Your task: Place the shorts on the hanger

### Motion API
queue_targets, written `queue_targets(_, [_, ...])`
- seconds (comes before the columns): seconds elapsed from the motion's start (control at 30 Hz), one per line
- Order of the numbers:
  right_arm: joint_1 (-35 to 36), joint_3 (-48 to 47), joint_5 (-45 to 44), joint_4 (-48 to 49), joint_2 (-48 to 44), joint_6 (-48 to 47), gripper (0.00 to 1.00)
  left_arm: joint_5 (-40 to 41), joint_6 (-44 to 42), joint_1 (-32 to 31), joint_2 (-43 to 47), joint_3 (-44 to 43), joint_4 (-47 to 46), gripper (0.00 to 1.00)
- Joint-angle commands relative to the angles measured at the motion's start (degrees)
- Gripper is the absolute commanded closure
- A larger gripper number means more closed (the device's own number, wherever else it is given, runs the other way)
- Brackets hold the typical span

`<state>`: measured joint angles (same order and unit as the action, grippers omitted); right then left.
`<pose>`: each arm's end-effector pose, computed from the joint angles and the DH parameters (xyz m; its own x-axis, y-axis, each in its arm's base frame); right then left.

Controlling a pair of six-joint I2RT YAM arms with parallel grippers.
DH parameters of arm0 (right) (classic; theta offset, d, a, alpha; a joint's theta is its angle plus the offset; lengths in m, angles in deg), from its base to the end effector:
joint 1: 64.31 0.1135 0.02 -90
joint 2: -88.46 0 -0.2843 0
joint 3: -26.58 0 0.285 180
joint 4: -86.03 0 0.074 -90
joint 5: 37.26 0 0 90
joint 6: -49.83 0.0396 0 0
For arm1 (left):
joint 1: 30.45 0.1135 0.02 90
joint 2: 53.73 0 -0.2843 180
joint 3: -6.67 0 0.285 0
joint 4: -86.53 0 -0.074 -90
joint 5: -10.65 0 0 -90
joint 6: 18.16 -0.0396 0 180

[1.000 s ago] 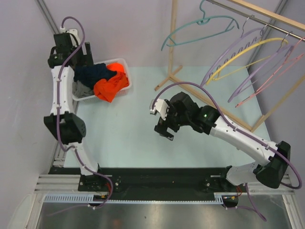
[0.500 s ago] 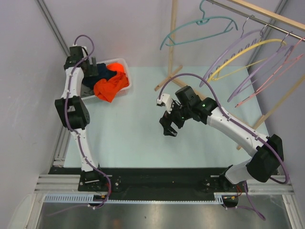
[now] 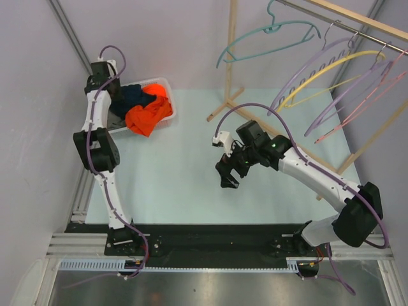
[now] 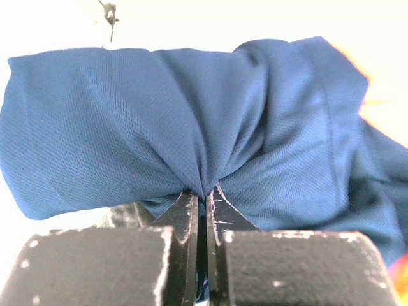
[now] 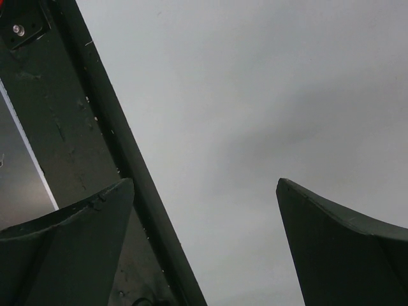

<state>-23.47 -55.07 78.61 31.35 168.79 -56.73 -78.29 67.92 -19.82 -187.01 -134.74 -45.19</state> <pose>0.2328 0.2240 0.3124 -0.3580 -0.6484 -0.6718 -0.9259 0.3397 0.1655 0.5737 0.1084 0.2875 -0.6458 -0.0517 -0.7618 -0.1545 0.9859 0.0642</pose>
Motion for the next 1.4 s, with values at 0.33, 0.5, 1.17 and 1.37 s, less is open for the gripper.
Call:
queue_targets(0.33, [1.0,-14.8,-2.7,-4.2,-1.5,-2.7,0.00,-16.1,0.8,-7.3,29.3,-9.0,3.0,0.99])
queue_targets(0.5, [2.4,-17.0,-4.6,-4.1,-2.8,-2.8,0.00,-20.3,3.3,-15.3,36.1,-7.3,5.6,1.00])
queue_targets(1.17, [10.4,-2.4,-13.4,-0.8,-11.5,-13.9,0.00,-37.3,15.7,-27.9,62.1,71.0,-8.7,0.85])
queue_targets(1.37, [13.0,3.0,-16.1,10.6,-11.1,-18.0,0.00,-41.0,10.7,-16.6,63.8,74.2,-3.7,0.25])
